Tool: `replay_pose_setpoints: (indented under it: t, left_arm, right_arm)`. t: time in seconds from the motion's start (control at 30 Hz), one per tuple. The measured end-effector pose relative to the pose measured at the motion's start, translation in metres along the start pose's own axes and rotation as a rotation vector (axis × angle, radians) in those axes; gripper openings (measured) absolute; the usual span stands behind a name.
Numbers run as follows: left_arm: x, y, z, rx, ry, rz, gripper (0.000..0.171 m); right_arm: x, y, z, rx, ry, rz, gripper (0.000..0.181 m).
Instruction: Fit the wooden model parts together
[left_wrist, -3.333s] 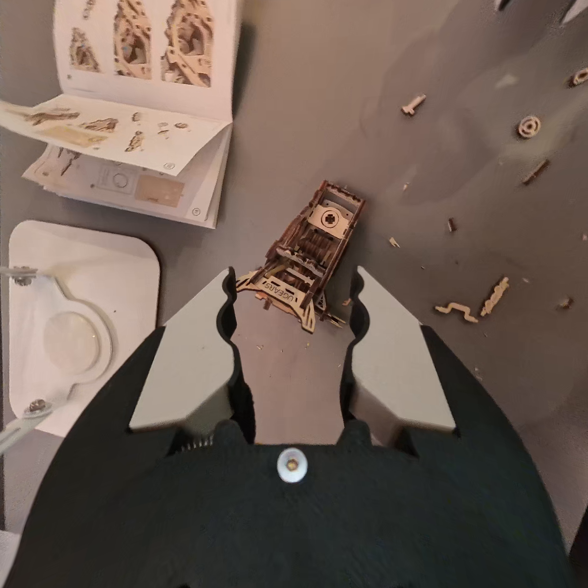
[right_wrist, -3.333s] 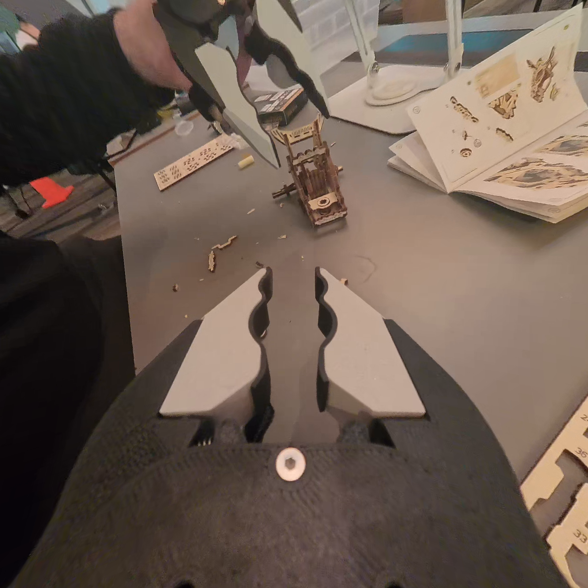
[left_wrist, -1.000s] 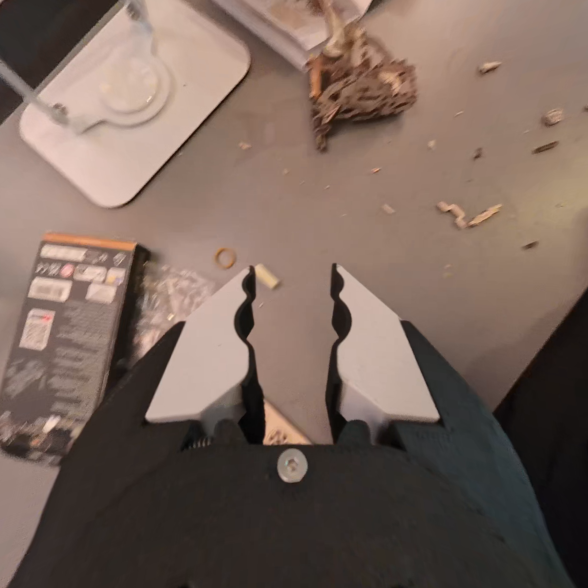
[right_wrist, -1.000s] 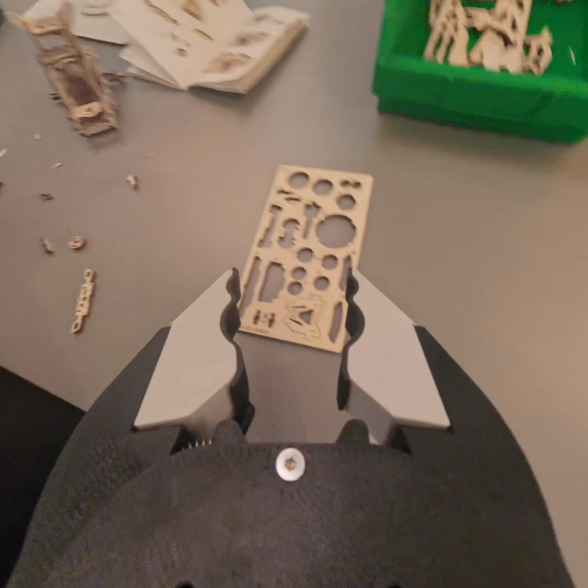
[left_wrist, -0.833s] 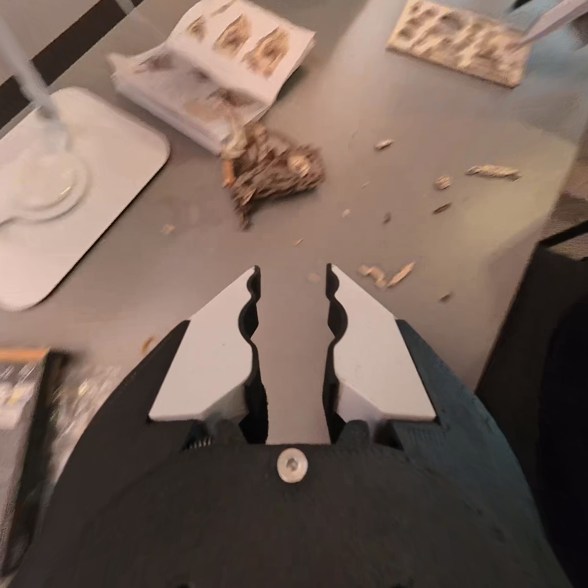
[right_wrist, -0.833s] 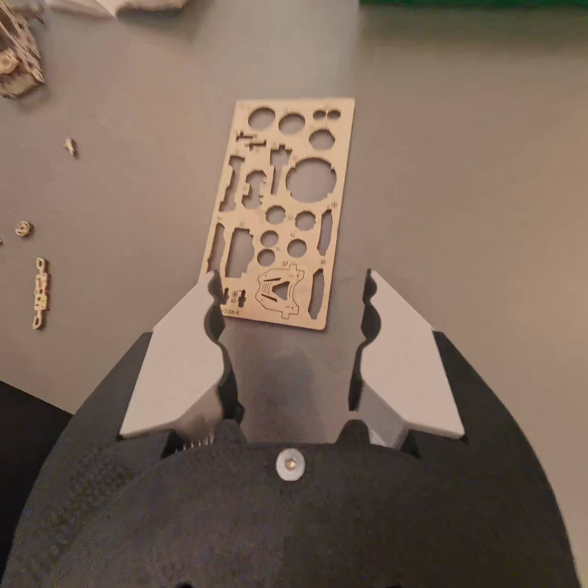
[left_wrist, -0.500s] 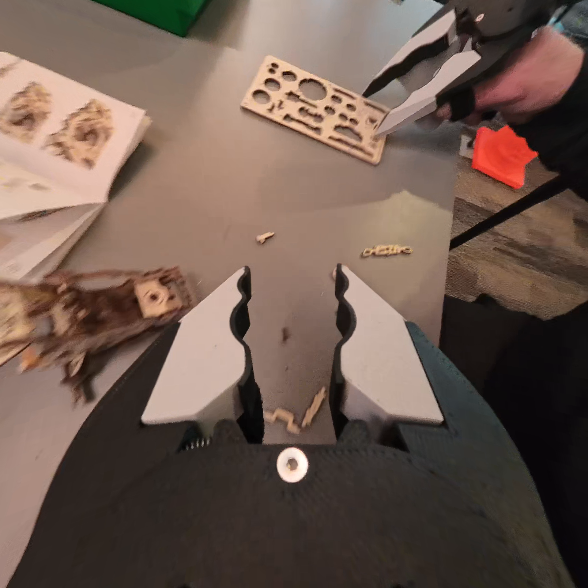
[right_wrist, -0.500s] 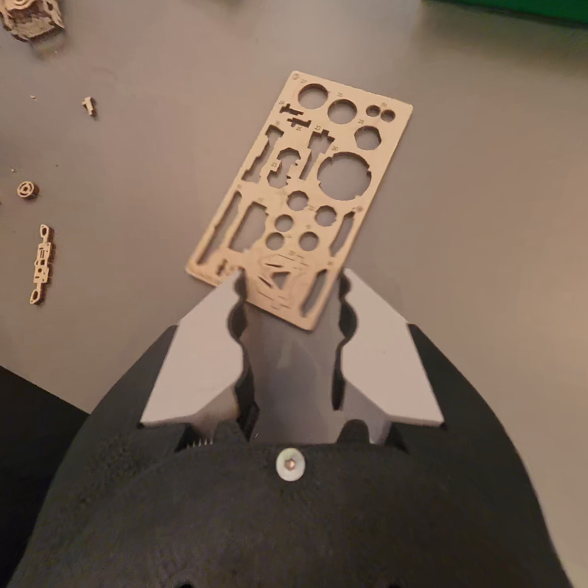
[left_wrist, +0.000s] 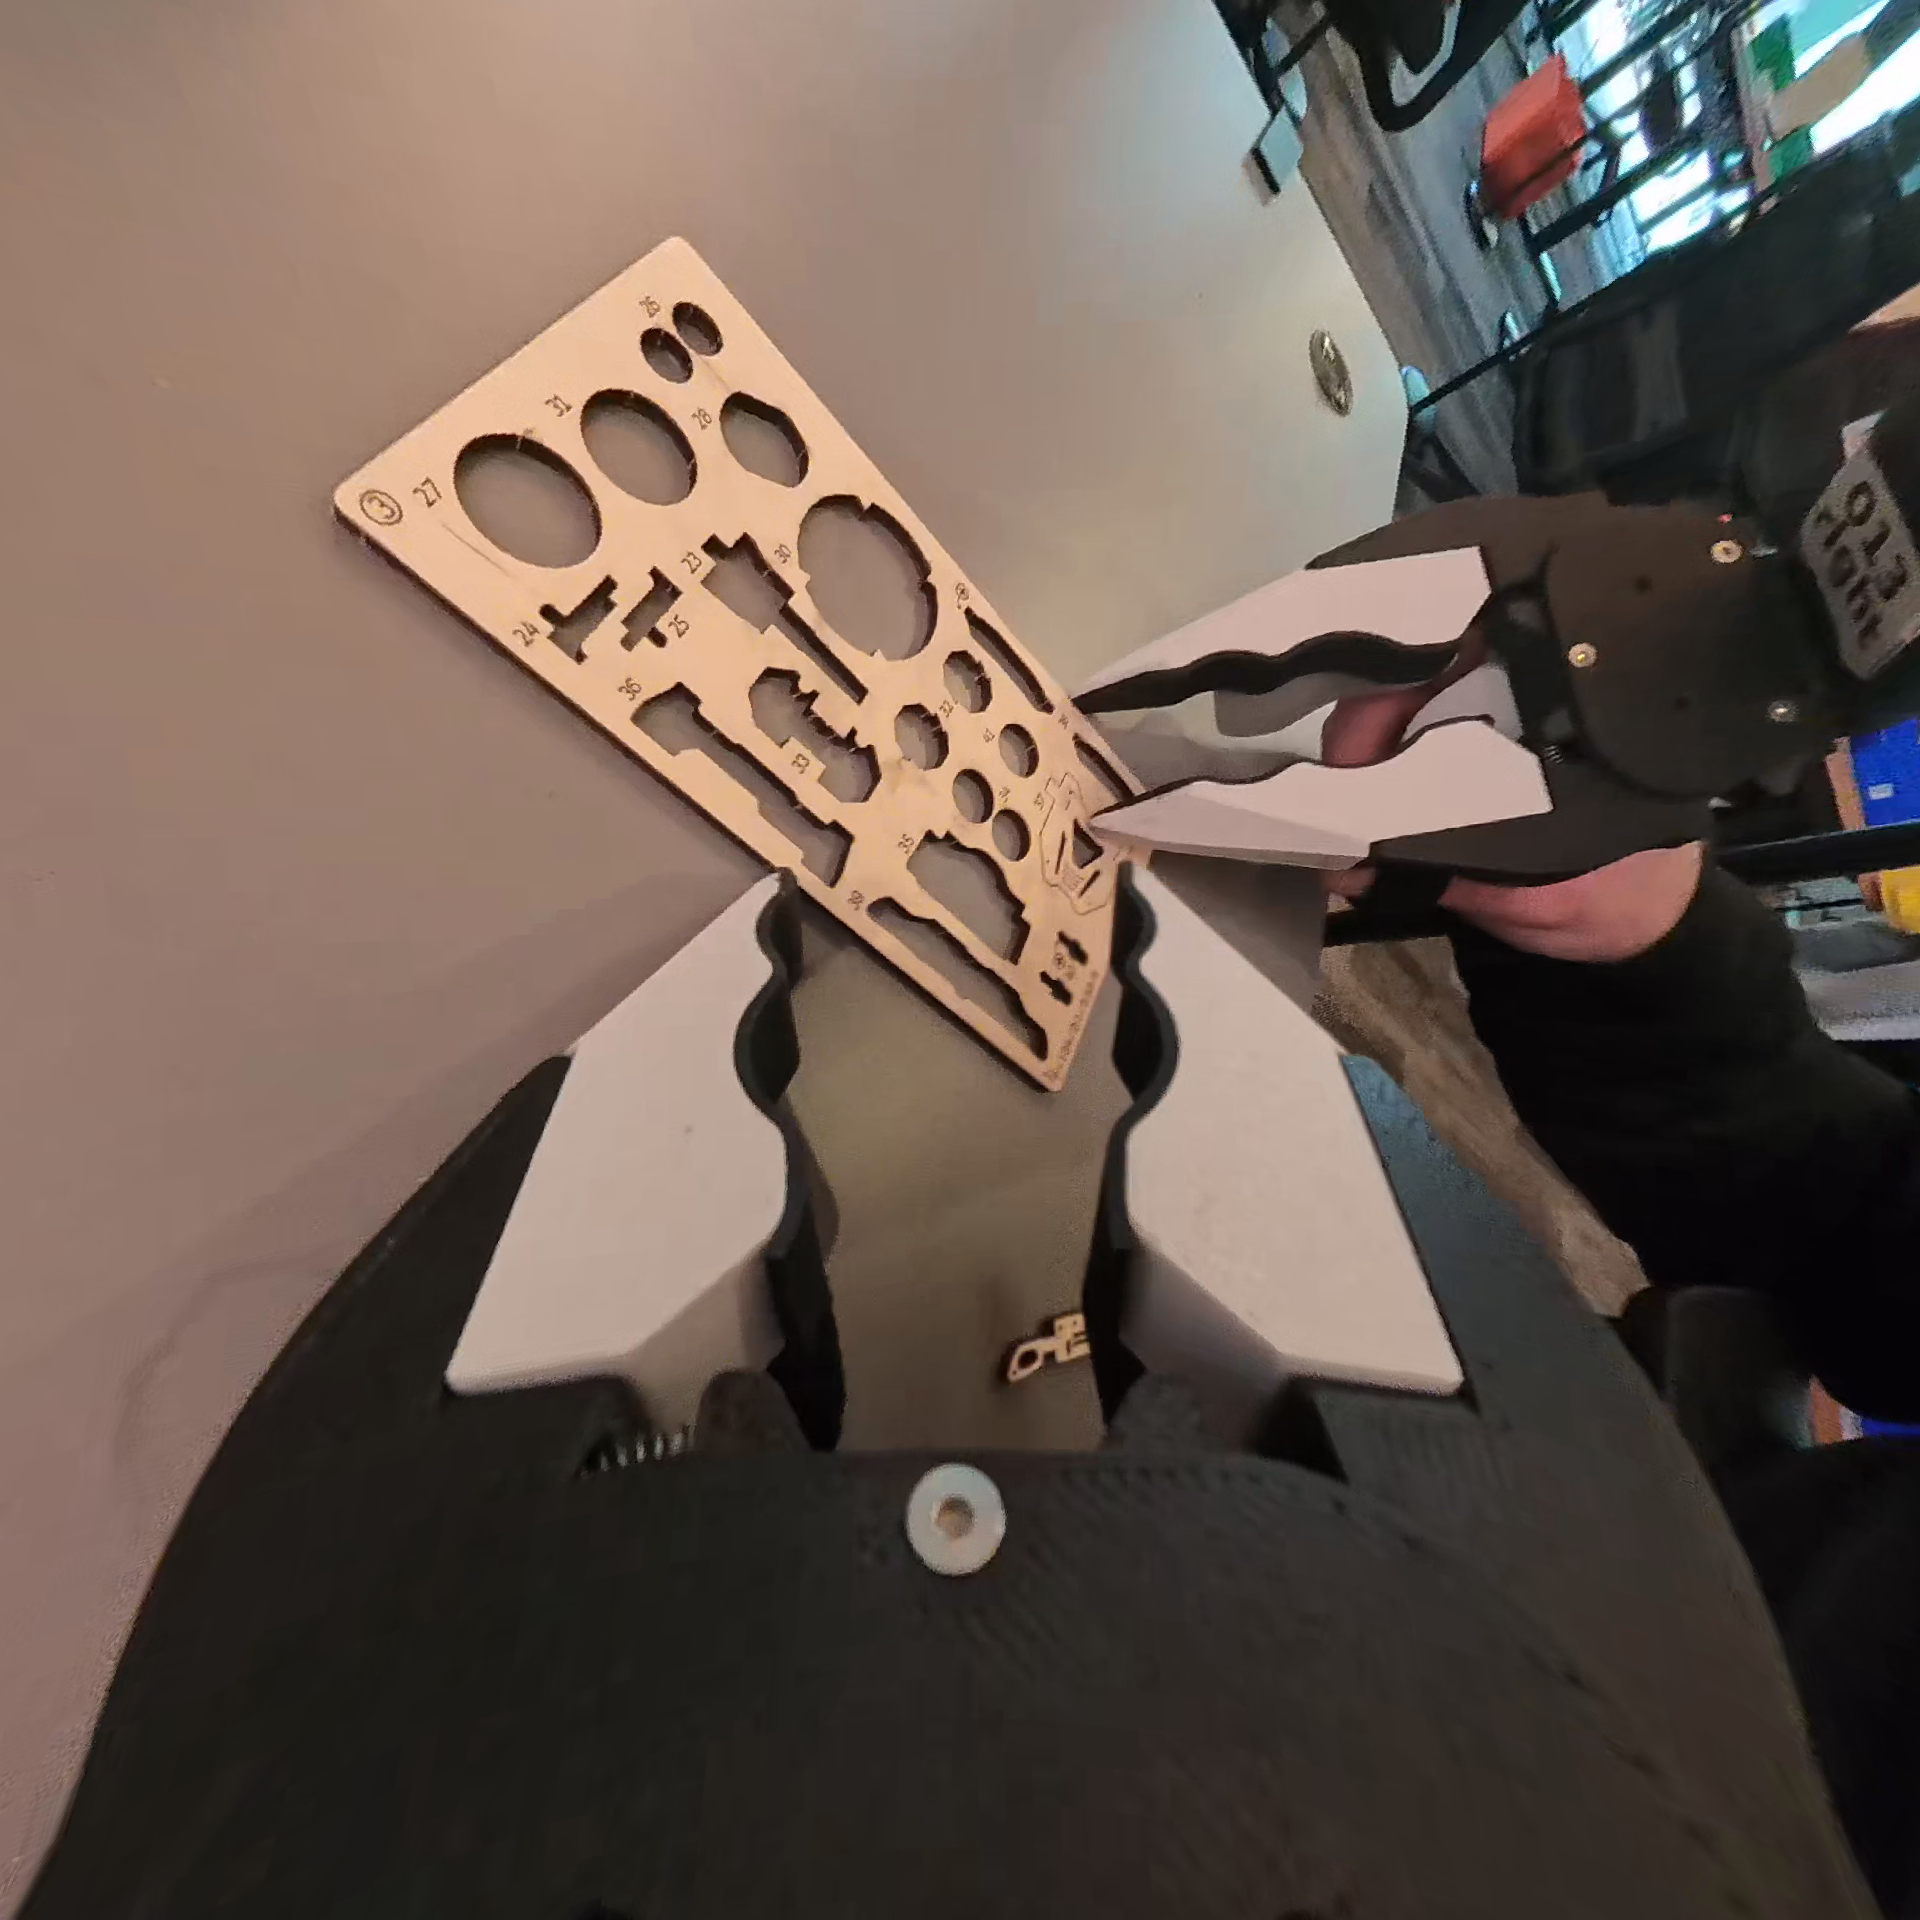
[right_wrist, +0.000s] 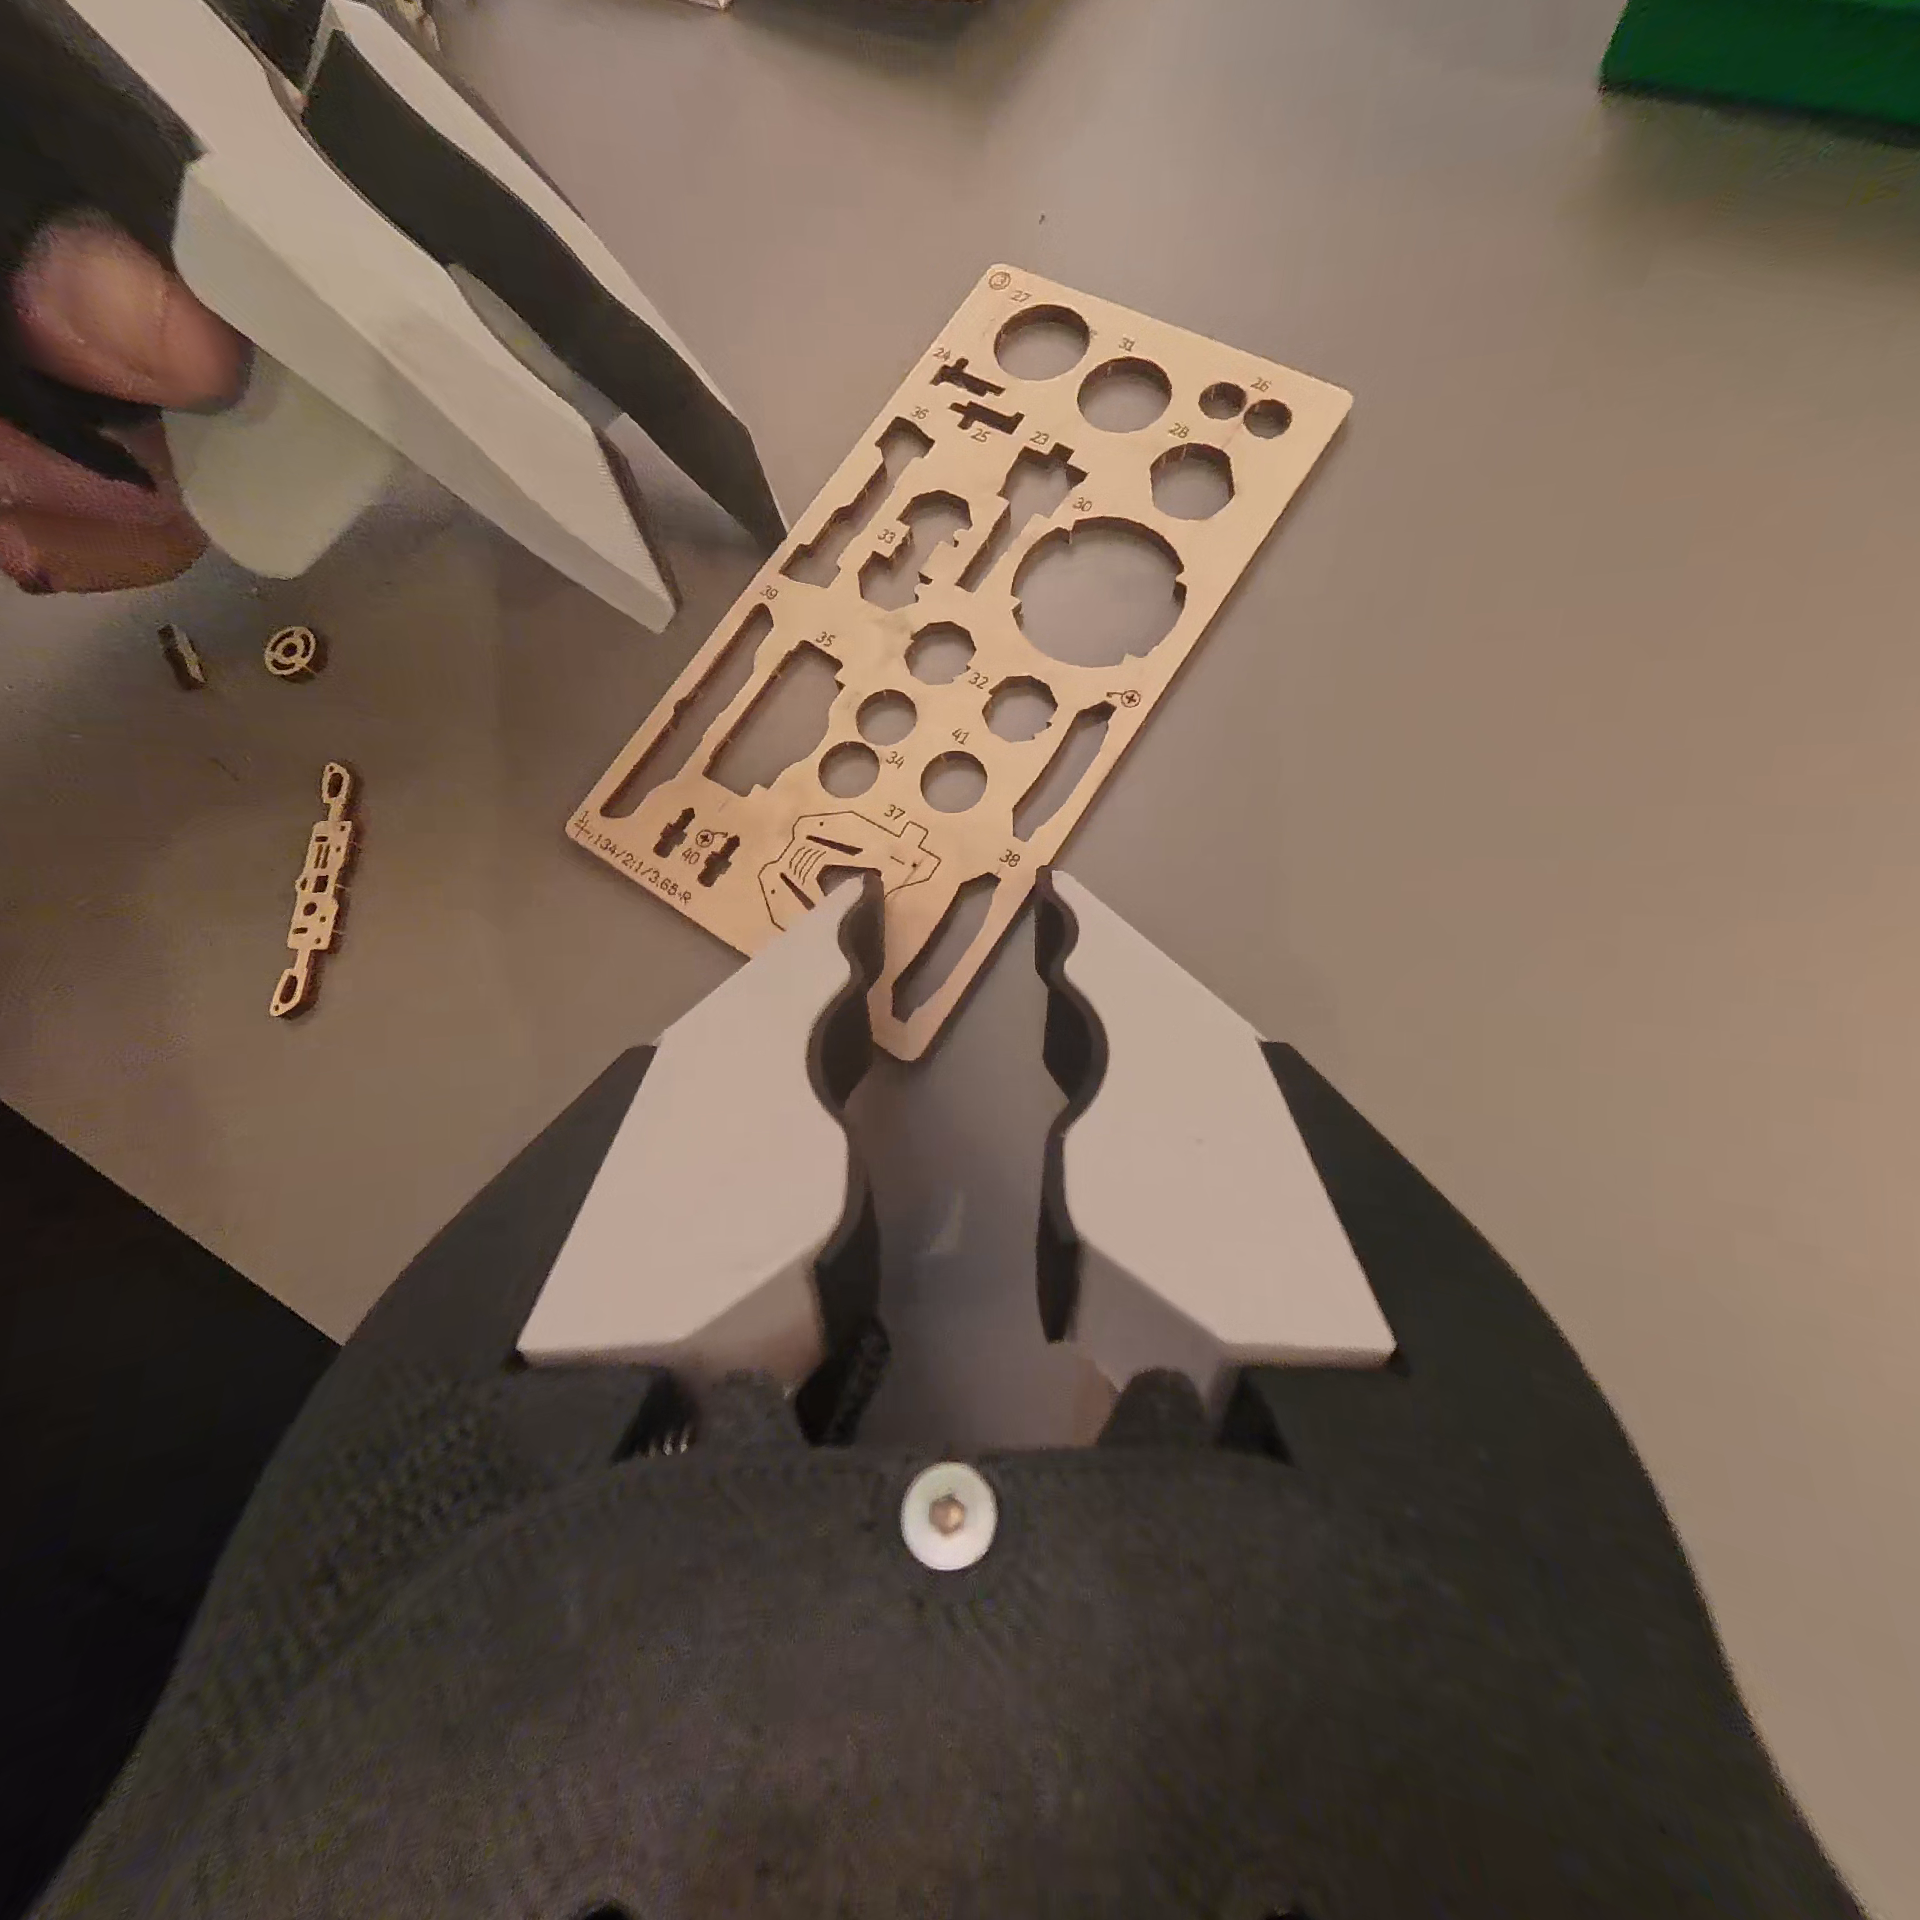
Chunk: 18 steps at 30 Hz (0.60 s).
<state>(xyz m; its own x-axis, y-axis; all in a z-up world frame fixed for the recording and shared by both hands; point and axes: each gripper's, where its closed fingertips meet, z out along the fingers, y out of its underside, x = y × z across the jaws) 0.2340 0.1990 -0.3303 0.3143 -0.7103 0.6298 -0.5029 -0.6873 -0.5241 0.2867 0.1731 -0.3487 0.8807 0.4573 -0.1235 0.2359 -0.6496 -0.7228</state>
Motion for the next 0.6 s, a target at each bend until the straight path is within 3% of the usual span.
replay_pose_setpoints:
  t: [0.2, 0.27, 0.3, 0.37, 0.53, 0.6]
  left_arm:
    - [0.009, -0.018, 0.001, 0.101, 0.046, -0.017, 0.076]
    - [0.018, -0.033, -0.008, 0.196, 0.106, -0.045, 0.067]
    - [0.032, -0.036, -0.012, 0.218, 0.204, -0.048, 0.033]
    - [0.059, -0.038, -0.009, 0.226, 0.378, -0.11, 0.025]
    - [0.051, -0.03, 0.008, 0.172, 0.3, -0.088, 0.045]
    - [0.033, -0.036, -0.004, 0.177, 0.095, 0.047, 0.049]
  right_arm:
    - [0.001, -0.001, -0.001, 0.009, -0.033, 0.049, 0.022]
    - [0.0, -0.002, -0.002, 0.019, -0.071, 0.085, 0.022]
    - [-0.001, 0.0, -0.001, 0.007, -0.099, 0.099, 0.012]
    - [-0.008, 0.0, 0.002, -0.008, -0.123, 0.072, 0.006]
    - [-0.009, -0.001, 0.003, -0.008, -0.131, 0.08, 0.005]
    - [-0.009, -0.001, 0.002, -0.008, -0.128, 0.074, 0.006]
